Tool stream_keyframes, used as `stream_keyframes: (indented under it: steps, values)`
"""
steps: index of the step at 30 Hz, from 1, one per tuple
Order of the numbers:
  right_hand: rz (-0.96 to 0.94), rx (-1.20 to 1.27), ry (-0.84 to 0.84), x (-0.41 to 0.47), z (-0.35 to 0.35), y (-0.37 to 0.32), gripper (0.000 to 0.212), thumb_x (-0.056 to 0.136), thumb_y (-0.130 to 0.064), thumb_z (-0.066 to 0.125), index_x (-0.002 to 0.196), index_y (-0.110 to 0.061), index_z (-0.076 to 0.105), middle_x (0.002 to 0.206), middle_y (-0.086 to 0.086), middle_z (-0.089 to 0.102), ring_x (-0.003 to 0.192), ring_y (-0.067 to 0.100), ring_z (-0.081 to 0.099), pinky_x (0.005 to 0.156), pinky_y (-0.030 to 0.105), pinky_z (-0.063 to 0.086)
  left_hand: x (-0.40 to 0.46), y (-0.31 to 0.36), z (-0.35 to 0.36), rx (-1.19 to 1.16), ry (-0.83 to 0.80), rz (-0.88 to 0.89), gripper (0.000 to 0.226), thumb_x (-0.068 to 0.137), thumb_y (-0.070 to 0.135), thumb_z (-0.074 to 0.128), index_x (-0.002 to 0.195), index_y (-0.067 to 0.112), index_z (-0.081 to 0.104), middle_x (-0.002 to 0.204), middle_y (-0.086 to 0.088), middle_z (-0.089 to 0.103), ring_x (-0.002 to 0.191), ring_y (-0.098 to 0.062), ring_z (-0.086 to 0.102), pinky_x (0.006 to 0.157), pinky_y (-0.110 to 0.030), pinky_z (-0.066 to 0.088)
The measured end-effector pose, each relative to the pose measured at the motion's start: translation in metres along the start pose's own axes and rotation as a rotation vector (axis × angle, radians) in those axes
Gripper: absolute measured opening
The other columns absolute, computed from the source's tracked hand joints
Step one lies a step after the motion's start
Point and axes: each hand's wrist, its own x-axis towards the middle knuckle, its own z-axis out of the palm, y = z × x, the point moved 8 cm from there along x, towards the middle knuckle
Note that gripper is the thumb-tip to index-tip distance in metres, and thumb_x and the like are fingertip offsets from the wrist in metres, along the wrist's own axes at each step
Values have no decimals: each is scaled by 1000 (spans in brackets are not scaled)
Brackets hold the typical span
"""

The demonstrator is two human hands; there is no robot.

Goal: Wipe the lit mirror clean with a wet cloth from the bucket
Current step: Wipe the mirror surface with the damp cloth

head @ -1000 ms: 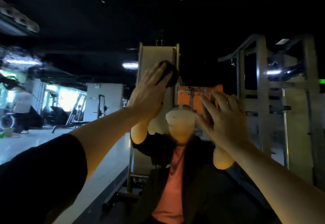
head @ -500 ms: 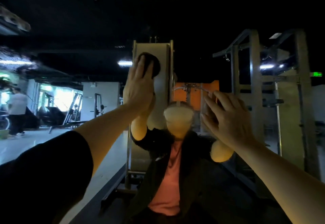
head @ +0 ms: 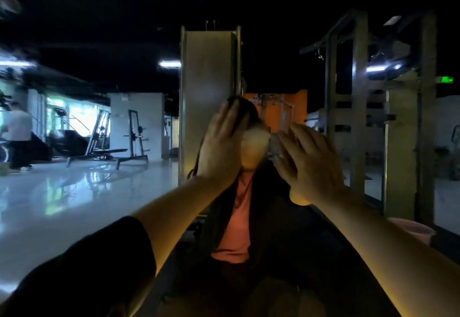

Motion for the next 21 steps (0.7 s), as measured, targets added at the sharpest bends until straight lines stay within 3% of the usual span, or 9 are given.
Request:
stream_keyframes:
  steps: [4, 6, 8, 10, 12, 14, 16, 19, 21]
  values:
    - [-2, 6, -57, -32, 6, -25, 45, 93, -32, 58, 131, -9, 62, 139, 18, 54, 127, 35, 49, 101, 46, 39, -82, 21, 20, 29, -197, 325, 67, 93, 16, 49, 153, 24, 19, 162, -2, 15, 151, -22, 5, 120, -45, 20]
    - [-2, 0, -45, -44, 7, -30, 46, 92, -31, 60, 132, -10, 62, 140, 18, 54, 128, 34, 48, 104, 44, 37, -84, -19, 11, 61, -160, 210, 77, 88, 14, 59, 152, 22, 17, 162, -5, 15, 150, -26, 10, 116, -48, 29]
    - [3, -4, -28, -48, 8, -32, 46, 91, -30, 61, 133, -9, 62, 140, 18, 54, 130, 33, 46, 107, 44, 35, -76, -58, -4, 60, -45, -68, 84, 84, 9, 68, 153, 16, 21, 162, -8, 14, 149, -31, 12, 115, -49, 29]
    - [28, 9, -7, -50, 9, -35, 45, 91, -26, 62, 133, -9, 62, 140, 18, 54, 131, 33, 45, 108, 44, 34, -77, -57, -8, 18, 43, -254, 76, 88, 10, 61, 154, 15, 23, 163, -7, 10, 151, -30, 8, 118, -49, 25]
    - [39, 30, -2, -54, 11, -43, 43, 92, -24, 61, 132, -9, 62, 139, 18, 55, 131, 33, 44, 107, 45, 35, -94, -26, 6, 1, 24, -168, 65, 93, 13, 51, 152, 18, 26, 162, -6, 13, 151, -27, 6, 119, -48, 23]
    - [3, 42, -23, -63, 15, -56, 42, 93, -24, 58, 133, -11, 62, 139, 19, 55, 131, 34, 44, 106, 46, 35, -130, 7, 21, 8, -100, 65, 67, 93, 12, 55, 151, 22, 23, 162, -3, 11, 152, -23, 2, 123, -43, 13]
    - [-31, 39, -33, -73, 18, -66, 42, 94, -25, 55, 133, -12, 62, 140, 19, 55, 131, 33, 43, 108, 46, 33, -170, 6, 24, 10, -197, 152, 71, 93, 10, 57, 153, 23, 21, 163, -1, 8, 152, -21, 1, 124, -42, 11]
    - [-18, 44, -9, -79, 18, -69, 41, 95, -25, 52, 133, -12, 62, 139, 19, 55, 130, 34, 44, 109, 46, 32, -192, -45, 4, -11, -144, -89, 67, 94, 17, 44, 155, 23, 15, 165, -4, 5, 152, -26, 2, 118, -57, 24]
    - [-1, 45, -1, -78, 21, -69, 41, 96, -26, 50, 133, -12, 62, 139, 19, 55, 129, 34, 44, 105, 48, 36, -183, -73, -6, -18, -53, -288, 67, 95, 25, 43, 155, 21, 13, 164, -5, 2, 151, -28, -3, 117, -61, 21]
